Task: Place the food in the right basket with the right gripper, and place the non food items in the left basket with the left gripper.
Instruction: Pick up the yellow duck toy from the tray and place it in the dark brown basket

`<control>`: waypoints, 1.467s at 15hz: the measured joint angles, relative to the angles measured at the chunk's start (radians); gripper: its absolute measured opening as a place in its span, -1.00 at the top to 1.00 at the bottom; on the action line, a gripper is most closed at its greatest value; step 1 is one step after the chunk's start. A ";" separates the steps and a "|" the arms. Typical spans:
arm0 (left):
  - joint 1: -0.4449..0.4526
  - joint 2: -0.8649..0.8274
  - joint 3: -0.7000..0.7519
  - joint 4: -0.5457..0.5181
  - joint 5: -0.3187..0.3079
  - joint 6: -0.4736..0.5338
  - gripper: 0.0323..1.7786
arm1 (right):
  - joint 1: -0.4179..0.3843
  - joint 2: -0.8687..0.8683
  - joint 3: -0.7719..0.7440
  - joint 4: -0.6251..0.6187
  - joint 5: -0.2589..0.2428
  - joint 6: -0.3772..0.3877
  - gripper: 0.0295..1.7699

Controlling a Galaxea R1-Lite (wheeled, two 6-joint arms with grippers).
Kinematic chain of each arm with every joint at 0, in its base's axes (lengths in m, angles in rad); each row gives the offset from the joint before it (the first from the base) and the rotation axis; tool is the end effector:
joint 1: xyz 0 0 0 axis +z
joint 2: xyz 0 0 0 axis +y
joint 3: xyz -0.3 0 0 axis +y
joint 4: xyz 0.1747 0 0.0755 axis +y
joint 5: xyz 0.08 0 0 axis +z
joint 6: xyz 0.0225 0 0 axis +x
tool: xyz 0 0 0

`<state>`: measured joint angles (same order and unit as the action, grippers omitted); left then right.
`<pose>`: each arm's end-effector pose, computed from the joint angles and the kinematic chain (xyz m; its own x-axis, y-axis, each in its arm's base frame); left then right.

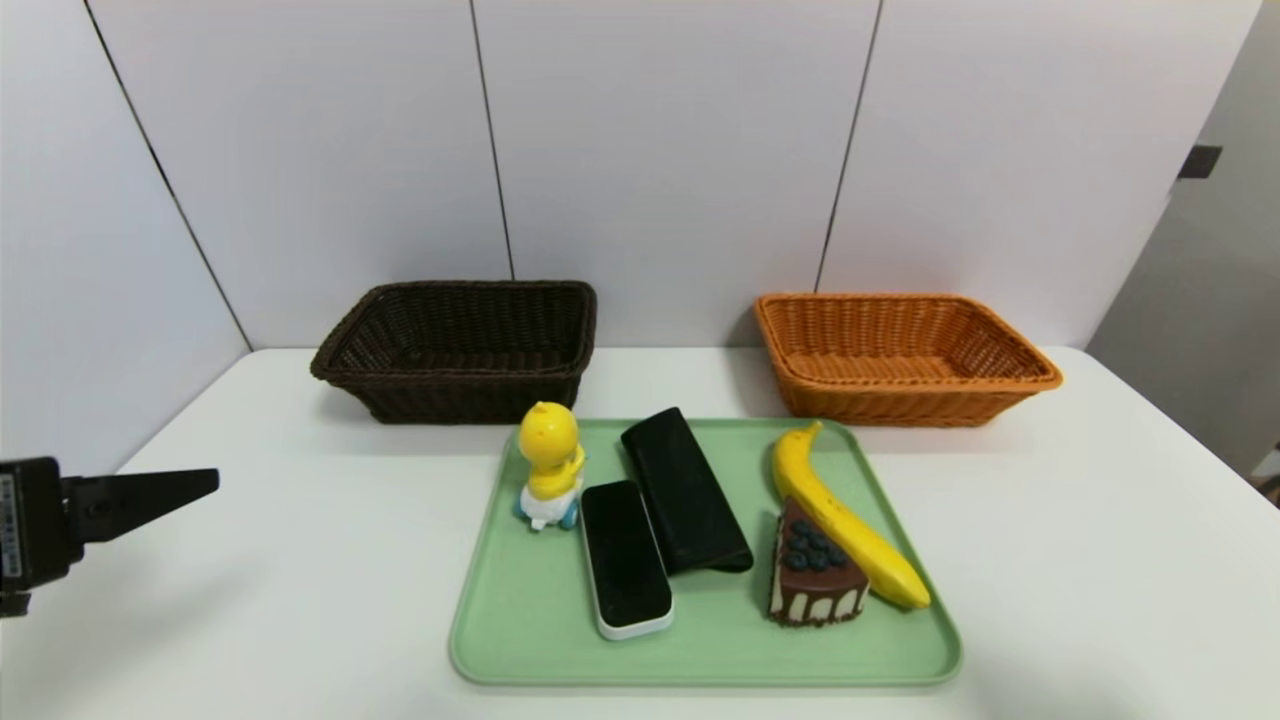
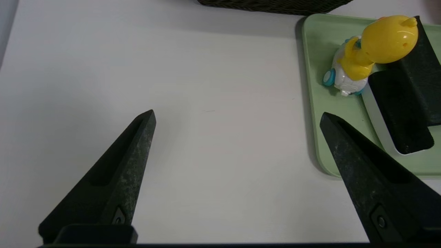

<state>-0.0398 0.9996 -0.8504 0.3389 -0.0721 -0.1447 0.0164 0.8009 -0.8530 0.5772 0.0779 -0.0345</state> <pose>0.1121 -0.0061 0.2530 0.8774 -0.1070 -0.4677 0.0346 0.9864 -0.1608 0.0503 0.0026 0.2485 0.8613 0.0920 -0.4998 -0.1009 0.9949 0.0091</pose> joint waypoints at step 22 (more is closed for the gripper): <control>-0.495 0.399 0.341 -0.788 -0.066 0.200 -0.90 | 0.216 0.310 -0.114 -0.056 0.143 -0.081 -0.93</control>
<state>-0.5349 1.3985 -0.5098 -0.4494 -0.1385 0.0553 0.2323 1.1106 -0.9674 0.5213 0.2206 -0.1157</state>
